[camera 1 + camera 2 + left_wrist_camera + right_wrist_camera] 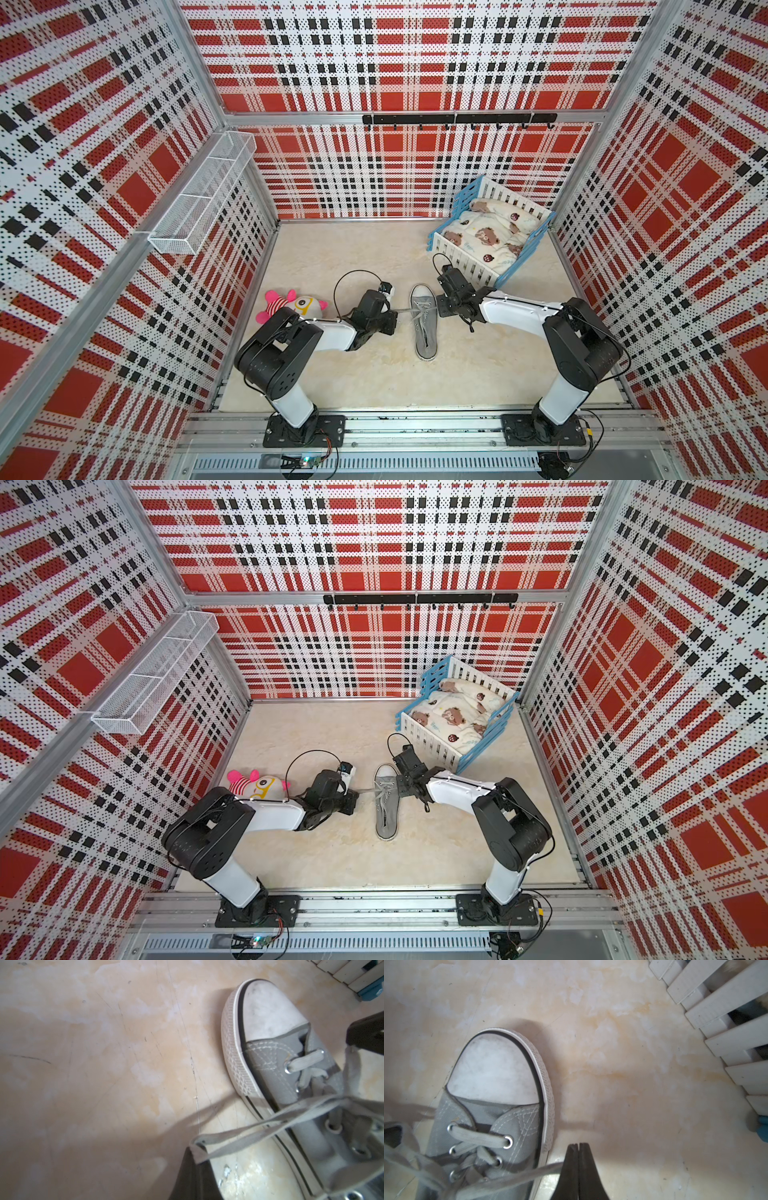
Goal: Tie the shoes
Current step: Tie the shoelace on the shoe.
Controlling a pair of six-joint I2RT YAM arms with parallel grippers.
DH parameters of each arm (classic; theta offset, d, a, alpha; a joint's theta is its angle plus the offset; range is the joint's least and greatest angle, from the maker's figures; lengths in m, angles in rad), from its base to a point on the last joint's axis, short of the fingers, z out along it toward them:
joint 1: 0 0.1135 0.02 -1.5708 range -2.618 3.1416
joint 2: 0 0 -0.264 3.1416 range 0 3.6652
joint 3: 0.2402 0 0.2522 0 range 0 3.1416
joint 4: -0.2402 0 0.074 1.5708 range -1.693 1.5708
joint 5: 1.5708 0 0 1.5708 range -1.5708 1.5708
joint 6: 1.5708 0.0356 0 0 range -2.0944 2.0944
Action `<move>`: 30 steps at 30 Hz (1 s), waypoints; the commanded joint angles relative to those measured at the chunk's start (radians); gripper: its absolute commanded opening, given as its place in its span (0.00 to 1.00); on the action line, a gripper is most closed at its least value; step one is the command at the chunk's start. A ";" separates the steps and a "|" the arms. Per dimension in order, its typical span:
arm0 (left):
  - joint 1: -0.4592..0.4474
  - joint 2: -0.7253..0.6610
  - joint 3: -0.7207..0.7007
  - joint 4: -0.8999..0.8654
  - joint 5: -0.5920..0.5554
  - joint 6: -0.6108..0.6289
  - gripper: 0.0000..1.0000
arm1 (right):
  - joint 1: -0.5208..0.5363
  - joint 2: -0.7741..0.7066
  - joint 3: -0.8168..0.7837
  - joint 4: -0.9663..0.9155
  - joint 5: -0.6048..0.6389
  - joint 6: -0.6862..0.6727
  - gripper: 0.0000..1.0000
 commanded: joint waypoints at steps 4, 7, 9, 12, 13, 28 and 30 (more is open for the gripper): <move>0.030 0.029 -0.023 -0.050 -0.044 -0.014 0.00 | -0.013 0.018 0.006 -0.060 0.126 -0.014 0.00; 0.034 0.034 -0.021 -0.053 -0.051 -0.020 0.00 | -0.015 0.028 0.005 -0.061 0.124 -0.015 0.00; 0.036 0.034 -0.021 -0.057 -0.053 -0.024 0.00 | -0.017 0.033 0.005 -0.059 0.124 -0.014 0.00; 0.042 0.035 -0.023 -0.058 -0.056 -0.027 0.00 | -0.023 0.038 0.000 -0.060 0.121 -0.014 0.00; 0.044 0.034 -0.023 -0.058 -0.056 -0.029 0.00 | -0.025 0.039 -0.002 -0.059 0.119 -0.014 0.00; 0.052 0.040 -0.023 -0.058 -0.059 -0.033 0.00 | -0.049 0.039 -0.015 -0.049 0.108 -0.019 0.00; 0.047 0.038 -0.018 -0.052 -0.034 -0.032 0.00 | -0.050 0.036 -0.016 -0.039 0.074 -0.020 0.00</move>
